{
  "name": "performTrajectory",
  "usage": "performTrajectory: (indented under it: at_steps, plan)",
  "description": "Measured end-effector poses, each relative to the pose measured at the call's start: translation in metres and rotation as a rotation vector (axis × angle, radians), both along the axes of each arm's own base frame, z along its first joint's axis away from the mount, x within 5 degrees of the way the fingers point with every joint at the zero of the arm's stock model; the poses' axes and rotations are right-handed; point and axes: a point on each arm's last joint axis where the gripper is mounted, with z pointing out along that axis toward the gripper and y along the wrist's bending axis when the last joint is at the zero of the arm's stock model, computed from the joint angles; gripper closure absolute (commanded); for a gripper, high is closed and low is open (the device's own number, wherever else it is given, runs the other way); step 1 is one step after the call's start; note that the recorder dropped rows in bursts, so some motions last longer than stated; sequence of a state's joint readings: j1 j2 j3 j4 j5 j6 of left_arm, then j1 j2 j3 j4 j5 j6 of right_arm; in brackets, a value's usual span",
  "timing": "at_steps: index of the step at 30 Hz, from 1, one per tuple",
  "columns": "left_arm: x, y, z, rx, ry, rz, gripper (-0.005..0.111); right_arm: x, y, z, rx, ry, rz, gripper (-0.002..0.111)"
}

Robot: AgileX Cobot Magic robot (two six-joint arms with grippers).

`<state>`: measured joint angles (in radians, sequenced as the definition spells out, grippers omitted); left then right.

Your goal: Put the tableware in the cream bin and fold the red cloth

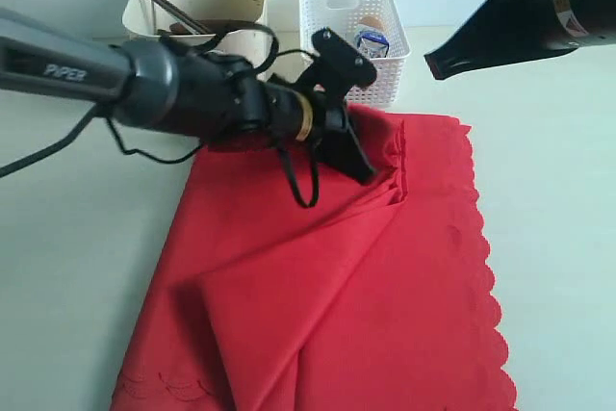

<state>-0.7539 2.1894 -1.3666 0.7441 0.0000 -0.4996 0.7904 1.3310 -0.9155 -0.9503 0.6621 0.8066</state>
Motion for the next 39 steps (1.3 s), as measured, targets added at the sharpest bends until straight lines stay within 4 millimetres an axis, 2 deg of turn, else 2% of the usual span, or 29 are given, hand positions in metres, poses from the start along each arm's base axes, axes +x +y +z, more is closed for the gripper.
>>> performTrajectory:
  at_steps: [3,5,7,10,13,21,26,29,34,39]
  plan:
    - [0.026,-0.012,0.016,0.04,-0.052,0.075,0.107,0.0,0.0,0.0,0.0,0.0,0.0,0.108]
    - [0.035,-0.012,0.028,0.07,-0.071,0.127,0.107,0.0,0.0,0.0,0.0,0.0,0.0,0.108]
    - [0.037,-0.01,0.037,0.094,-0.081,0.149,0.107,0.0,0.0,0.0,0.0,0.0,0.0,0.108]
    - [0.029,-0.003,0.044,0.166,-0.078,0.161,0.107,0.0,0.0,0.0,-0.001,0.0,-0.001,0.108]
    - [0.008,0.01,0.042,0.227,-0.05,0.14,0.107,0.0,-0.001,0.0,-0.006,0.002,-0.008,0.108]
    - [-0.075,0.074,0.015,0.252,0.112,0.063,0.107,0.0,-0.002,0.0,-0.012,0.003,-0.013,0.108]
    - [-0.11,0.089,-0.004,0.205,0.179,-0.013,0.107,0.0,-0.001,0.0,-0.006,0.001,-0.006,0.108]
    - [-0.124,0.084,-0.009,0.175,0.195,-0.064,0.107,0.0,0.0,0.0,-0.004,0.0,-0.003,0.108]
    - [-0.158,0.05,-0.005,0.071,0.187,-0.226,0.107,0.0,0.0,0.0,-0.004,0.0,-0.003,0.108]
    - [-0.214,0.016,0.018,-0.025,0.138,-0.462,0.107,0.0,-0.003,0.0,-0.02,0.004,-0.021,0.108]
